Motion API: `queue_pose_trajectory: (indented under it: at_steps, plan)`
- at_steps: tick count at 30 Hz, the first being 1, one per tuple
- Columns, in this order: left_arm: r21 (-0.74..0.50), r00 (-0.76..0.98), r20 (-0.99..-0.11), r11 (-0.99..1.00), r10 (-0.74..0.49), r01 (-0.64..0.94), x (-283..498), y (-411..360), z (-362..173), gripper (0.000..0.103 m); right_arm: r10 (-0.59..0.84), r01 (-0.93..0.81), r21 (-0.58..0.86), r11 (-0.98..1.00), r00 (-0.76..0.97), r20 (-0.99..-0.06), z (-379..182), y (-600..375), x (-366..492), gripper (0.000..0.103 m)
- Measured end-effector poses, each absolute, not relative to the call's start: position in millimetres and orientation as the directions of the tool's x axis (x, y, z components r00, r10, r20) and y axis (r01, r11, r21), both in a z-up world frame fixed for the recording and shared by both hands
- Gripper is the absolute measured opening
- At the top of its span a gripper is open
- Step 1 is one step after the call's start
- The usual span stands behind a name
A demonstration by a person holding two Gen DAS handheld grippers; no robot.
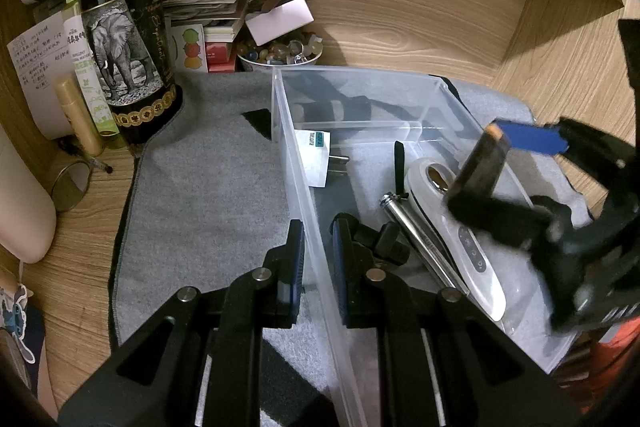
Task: Organize rigid objects
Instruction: 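Carry the lighter into the clear box and open the right gripper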
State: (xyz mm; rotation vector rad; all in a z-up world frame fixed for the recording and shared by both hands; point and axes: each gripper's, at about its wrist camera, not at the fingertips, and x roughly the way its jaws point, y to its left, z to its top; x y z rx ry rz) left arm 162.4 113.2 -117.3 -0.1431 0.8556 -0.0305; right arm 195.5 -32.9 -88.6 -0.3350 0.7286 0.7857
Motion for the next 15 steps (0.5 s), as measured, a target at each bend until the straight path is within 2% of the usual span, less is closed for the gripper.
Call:
queue_pose_trajectory:
  at_steps: [5,15]
  plan:
    - [-0.139,0.656,-0.750,0.990,-0.085,-0.031,162.7,113.3,-117.3,0.013,0.508,-0.763,-0.009,0.646,0.439,-0.741,-99.3,-25.8,193.9,0.080]
    - [-0.137,0.656,-0.750,0.990,-0.084,-0.029,164.9,111.4,-117.6,0.013,0.517,-0.757,-0.014,0.654,0.461,-0.721,-90.8,-29.6,188.5,0.082]
